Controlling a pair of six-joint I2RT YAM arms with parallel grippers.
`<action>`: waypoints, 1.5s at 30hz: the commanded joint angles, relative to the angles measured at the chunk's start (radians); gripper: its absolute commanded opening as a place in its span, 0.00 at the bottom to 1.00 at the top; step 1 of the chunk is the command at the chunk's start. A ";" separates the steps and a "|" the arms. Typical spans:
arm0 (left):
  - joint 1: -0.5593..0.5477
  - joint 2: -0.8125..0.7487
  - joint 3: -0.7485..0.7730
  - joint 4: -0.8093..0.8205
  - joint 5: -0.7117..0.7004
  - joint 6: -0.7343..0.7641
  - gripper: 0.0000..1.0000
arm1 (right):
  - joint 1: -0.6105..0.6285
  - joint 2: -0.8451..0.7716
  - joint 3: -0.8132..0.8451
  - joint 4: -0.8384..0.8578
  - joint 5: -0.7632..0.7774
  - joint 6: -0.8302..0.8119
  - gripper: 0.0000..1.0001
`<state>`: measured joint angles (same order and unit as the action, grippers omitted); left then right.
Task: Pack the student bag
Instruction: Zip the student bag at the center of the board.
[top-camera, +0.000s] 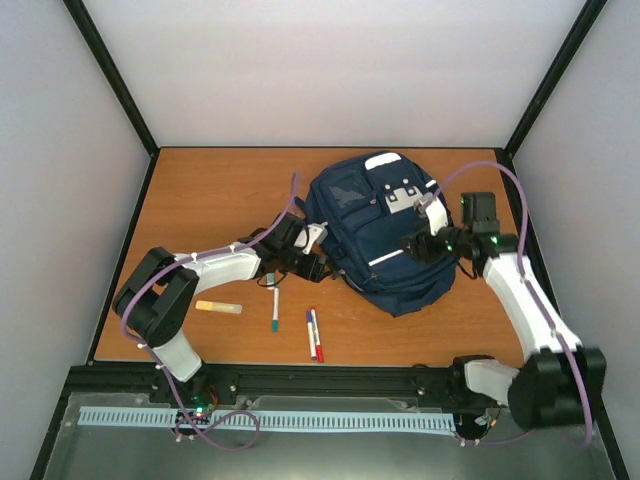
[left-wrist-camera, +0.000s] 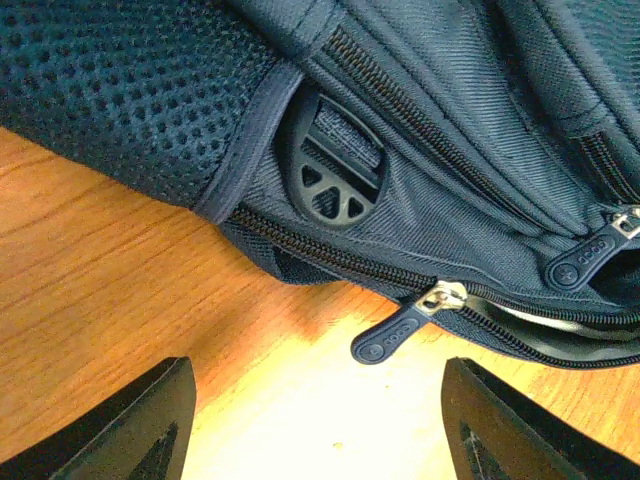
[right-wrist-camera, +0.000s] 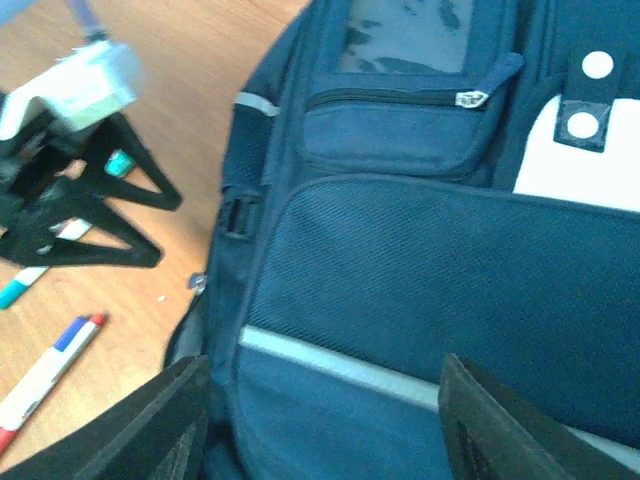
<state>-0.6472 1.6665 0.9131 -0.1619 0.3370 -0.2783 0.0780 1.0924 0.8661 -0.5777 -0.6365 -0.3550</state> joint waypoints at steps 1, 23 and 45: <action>-0.005 -0.011 0.002 0.067 0.029 0.069 0.71 | -0.007 0.200 0.137 -0.077 0.037 0.038 0.61; -0.094 0.110 0.035 0.141 -0.023 0.184 0.60 | -0.006 0.594 0.167 -0.072 0.119 0.028 0.42; -0.192 0.065 0.027 0.092 0.065 0.185 0.01 | -0.006 0.597 0.163 -0.082 0.117 0.019 0.40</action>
<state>-0.7929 1.7622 0.9253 -0.0723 0.3386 -0.0856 0.0734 1.6455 1.0428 -0.6254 -0.5564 -0.3313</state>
